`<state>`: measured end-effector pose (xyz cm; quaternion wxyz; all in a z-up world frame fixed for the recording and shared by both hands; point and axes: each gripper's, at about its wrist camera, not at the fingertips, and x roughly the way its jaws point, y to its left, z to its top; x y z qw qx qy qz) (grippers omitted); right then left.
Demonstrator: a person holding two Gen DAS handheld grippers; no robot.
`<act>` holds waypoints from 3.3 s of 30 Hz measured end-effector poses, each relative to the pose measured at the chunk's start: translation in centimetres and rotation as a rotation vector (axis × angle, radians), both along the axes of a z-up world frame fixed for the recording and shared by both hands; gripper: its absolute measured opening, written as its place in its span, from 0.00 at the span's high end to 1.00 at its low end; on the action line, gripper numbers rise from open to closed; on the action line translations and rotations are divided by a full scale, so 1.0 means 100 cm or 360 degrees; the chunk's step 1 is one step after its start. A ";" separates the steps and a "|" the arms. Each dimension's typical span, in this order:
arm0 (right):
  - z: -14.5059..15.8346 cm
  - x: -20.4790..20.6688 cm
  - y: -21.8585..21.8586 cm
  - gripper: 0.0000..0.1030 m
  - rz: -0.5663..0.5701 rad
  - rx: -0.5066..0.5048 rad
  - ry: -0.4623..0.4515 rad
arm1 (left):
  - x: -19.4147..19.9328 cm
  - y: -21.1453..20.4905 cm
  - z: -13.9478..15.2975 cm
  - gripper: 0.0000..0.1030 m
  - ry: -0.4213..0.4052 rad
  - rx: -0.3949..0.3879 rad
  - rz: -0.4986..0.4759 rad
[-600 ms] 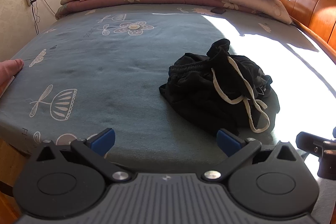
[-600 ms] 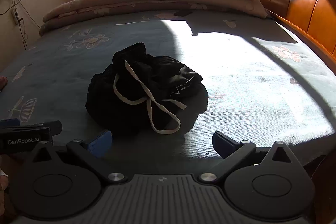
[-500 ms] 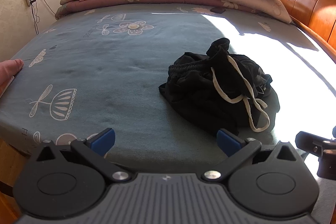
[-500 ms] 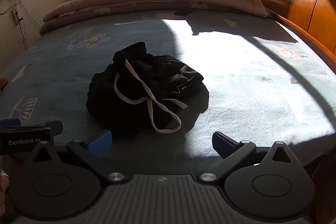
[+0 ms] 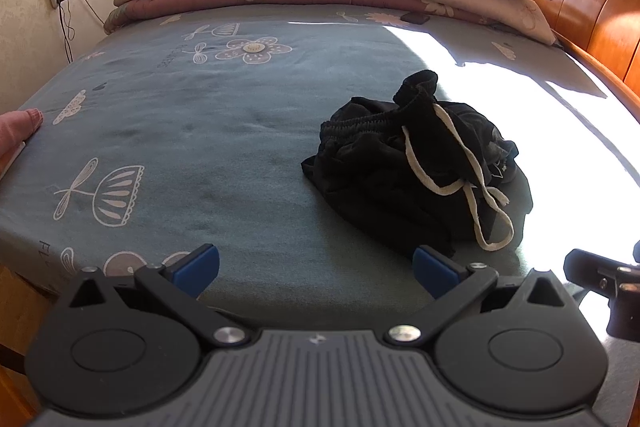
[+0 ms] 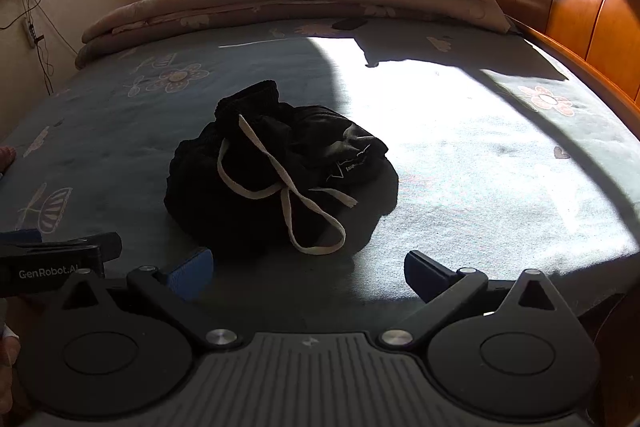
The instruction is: Fold clothes
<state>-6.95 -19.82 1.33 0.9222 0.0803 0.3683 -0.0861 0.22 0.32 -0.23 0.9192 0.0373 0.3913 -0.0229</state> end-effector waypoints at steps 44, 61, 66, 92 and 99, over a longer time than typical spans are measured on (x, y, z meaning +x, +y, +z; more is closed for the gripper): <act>-0.021 0.047 -0.031 0.00 -0.0009 0.0206 0.0004 | 0.057 0.001 -0.024 0.00 0.0142 -0.0147 -0.0053; -0.040 0.077 -0.030 0.00 0.0005 0.0206 0.0083 | 0.074 -0.002 -0.029 0.00 0.0125 -0.0166 -0.0108; -0.043 0.080 -0.032 0.00 0.0014 0.0205 0.0073 | 0.075 -0.005 -0.025 0.00 0.0074 -0.0201 -0.0157; -0.042 0.059 -0.049 0.16 0.0338 0.0283 -0.0392 | 0.093 0.016 -0.067 0.00 0.0310 -0.0476 0.0016; -0.026 0.034 -0.049 0.21 0.0377 0.0210 -0.0538 | 0.078 0.015 -0.035 0.01 0.0073 -0.0436 0.0066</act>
